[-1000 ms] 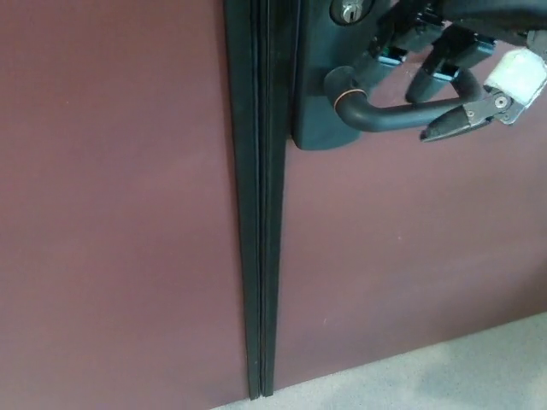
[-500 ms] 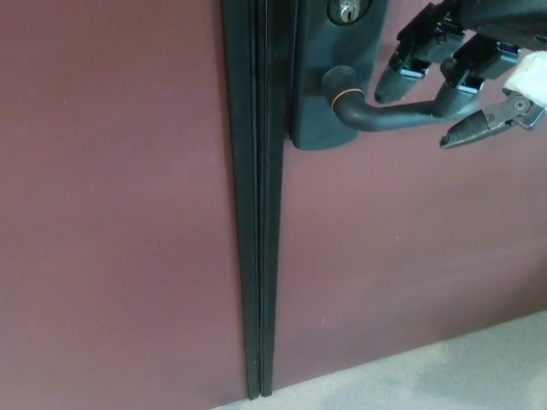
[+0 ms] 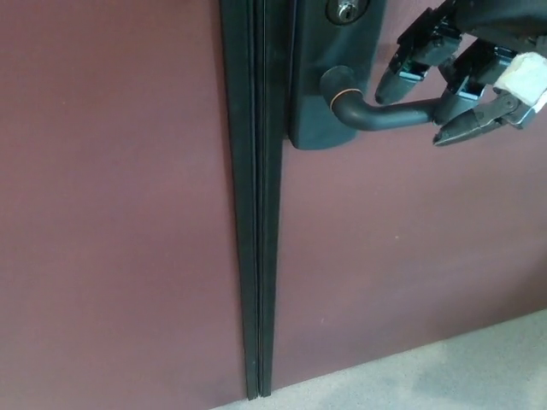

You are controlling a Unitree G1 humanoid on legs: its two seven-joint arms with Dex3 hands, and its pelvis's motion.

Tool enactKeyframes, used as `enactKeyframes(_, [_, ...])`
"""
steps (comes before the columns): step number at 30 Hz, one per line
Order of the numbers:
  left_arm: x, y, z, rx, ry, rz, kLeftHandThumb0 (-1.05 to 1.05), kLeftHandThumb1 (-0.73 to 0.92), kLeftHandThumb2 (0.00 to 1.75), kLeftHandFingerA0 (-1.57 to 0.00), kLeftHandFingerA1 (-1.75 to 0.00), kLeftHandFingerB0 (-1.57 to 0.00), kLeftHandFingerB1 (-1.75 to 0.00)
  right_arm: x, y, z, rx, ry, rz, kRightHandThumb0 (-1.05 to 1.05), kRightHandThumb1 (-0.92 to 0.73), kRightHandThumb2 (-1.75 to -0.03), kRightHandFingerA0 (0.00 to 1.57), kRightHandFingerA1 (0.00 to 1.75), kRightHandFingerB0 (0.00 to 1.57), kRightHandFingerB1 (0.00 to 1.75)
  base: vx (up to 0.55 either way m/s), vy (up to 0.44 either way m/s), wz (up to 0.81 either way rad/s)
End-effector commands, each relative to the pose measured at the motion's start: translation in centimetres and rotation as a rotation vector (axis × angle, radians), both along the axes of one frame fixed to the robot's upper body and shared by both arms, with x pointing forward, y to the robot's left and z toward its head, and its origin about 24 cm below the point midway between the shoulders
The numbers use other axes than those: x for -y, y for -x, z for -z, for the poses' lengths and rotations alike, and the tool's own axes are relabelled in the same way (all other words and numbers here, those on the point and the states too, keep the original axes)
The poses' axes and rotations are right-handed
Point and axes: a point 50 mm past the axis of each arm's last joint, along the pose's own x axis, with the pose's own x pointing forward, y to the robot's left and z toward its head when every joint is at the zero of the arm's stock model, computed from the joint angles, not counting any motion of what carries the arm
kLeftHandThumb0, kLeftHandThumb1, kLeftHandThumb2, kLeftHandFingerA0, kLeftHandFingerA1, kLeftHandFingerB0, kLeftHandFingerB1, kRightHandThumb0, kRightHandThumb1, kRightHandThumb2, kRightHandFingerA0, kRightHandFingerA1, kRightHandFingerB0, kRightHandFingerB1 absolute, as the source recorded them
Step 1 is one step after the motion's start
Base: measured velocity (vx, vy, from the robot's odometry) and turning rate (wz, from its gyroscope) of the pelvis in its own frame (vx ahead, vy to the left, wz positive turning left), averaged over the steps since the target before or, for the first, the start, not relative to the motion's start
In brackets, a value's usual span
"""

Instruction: The robot walks towards the door handle and put its right hand on it and twist the handle

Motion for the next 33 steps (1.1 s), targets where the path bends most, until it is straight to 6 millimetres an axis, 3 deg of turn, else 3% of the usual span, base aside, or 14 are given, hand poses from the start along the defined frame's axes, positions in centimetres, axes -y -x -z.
enactKeyframes(1, [0.0, 0.6, 0.1, -0.022, 0.000, 0.016, -0.47, 0.53, 0.82, -0.55, -0.57, -0.38, -0.50, -0.1, -1.0, 1.2, 0.018, 0.062, 0.034, -0.62, -0.48, -0.57, 0.47, 0.40, 0.39, 0.36, 0.00, 0.000, 0.00])
enactKeyframes(17, [-0.1, 0.8, 0.1, -0.024, 0.003, 0.004, -0.47, 0.53, 0.82, -0.56, -0.58, -0.39, -0.50, -1.1, -1.0, 0.0, 0.036, 0.066, 0.037, -0.65, -0.48, -0.59, 0.39, 0.39, 0.29, 0.33, 0.00, 0.000, 0.00])
enactKeyframes(21, [-0.1, 0.7, 0.1, -0.022, 0.008, 0.002, -0.46, 0.53, 0.82, -0.56, -0.58, -0.39, -0.50, -1.2, -0.6, -1.9, 0.058, 0.053, 0.023, -0.64, -0.48, -0.58, 0.39, 0.39, 0.30, 0.33, 0.00, 0.000, 0.00])
enactKeyframes(24, [-0.1, 0.7, 0.1, -0.021, 0.008, 0.003, -0.46, 0.53, 0.82, -0.56, -0.58, -0.39, -0.50, -1.3, -0.6, -2.1, 0.059, 0.050, 0.022, -0.64, -0.48, -0.58, 0.39, 0.39, 0.30, 0.33, 0.00, 0.000, 0.00])
enactKeyframes(28, [-0.2, 0.7, 0.0, -0.031, -0.002, 0.026, -0.47, 0.53, 0.82, -0.56, -0.58, -0.39, -0.50, -1.8, 0.5, -5.0, 0.082, 0.004, -0.016, -0.62, -0.49, -0.56, 0.40, 0.38, 0.31, 0.33, 0.00, 0.000, 0.00])
enactKeyframes(32, [-0.3, 0.7, 0.0, -0.032, -0.004, 0.028, -0.47, 0.53, 0.82, -0.56, -0.58, -0.39, -0.50, -1.9, 0.6, -5.3, 0.082, -0.001, -0.020, -0.62, -0.49, -0.56, 0.40, 0.38, 0.31, 0.33, 0.00, -0.002, 0.02])
enactKeyframes(33, [-0.4, 0.9, -0.1, -0.035, -0.004, 0.023, -0.46, 0.53, 0.82, -0.56, -0.57, -0.38, -0.49, -2.0, 1.1, -6.2, 0.100, -0.015, -0.041, -0.54, -0.38, -0.80, 0.38, 0.53, 0.19, 0.43, 0.00, 0.000, 0.00])
